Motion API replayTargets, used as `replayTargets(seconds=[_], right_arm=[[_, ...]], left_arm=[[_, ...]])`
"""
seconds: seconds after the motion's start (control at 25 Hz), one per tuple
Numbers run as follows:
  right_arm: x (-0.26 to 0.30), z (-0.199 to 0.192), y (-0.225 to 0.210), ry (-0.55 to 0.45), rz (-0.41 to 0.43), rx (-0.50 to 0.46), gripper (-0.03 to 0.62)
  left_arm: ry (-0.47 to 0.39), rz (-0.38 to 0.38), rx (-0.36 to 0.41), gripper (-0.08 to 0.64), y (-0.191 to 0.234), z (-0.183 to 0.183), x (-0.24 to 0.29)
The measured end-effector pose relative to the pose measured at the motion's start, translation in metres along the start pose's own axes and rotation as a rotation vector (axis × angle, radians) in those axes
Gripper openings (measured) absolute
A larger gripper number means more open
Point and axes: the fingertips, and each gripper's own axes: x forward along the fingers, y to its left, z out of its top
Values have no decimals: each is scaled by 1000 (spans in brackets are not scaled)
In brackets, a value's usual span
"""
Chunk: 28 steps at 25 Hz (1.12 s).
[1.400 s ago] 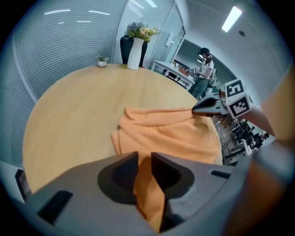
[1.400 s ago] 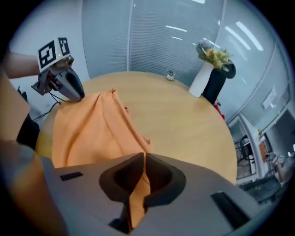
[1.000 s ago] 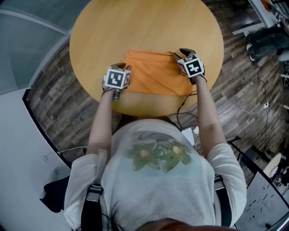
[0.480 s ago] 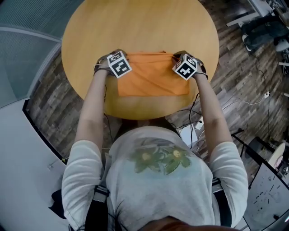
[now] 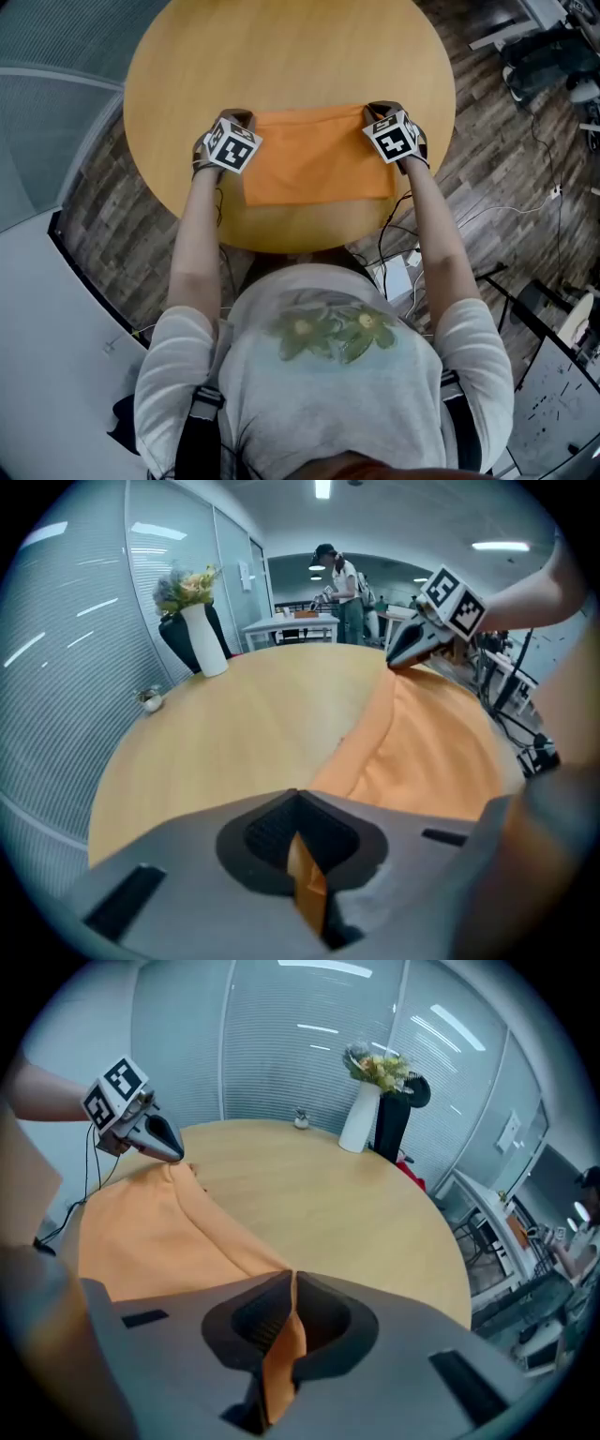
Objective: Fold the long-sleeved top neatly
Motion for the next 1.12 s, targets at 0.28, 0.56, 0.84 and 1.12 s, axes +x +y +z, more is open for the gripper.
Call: replayTargets(seconds=[0.28, 0.56, 0.84, 1.12], right_arm=[[37, -21, 0, 98, -13, 68, 34], [-27, -9, -9, -109, -64, 357, 110], [-75, -34, 55, -170, -45, 444, 110], [-82, -30, 142, -168, 46, 428, 118]], left_arm=[[-17, 130, -107, 5, 14, -8, 4], [-197, 134, -518, 5, 23, -24, -56], [-222, 39, -704, 103, -12, -62, -89], [-201, -50, -711, 141, -43, -85, -95]])
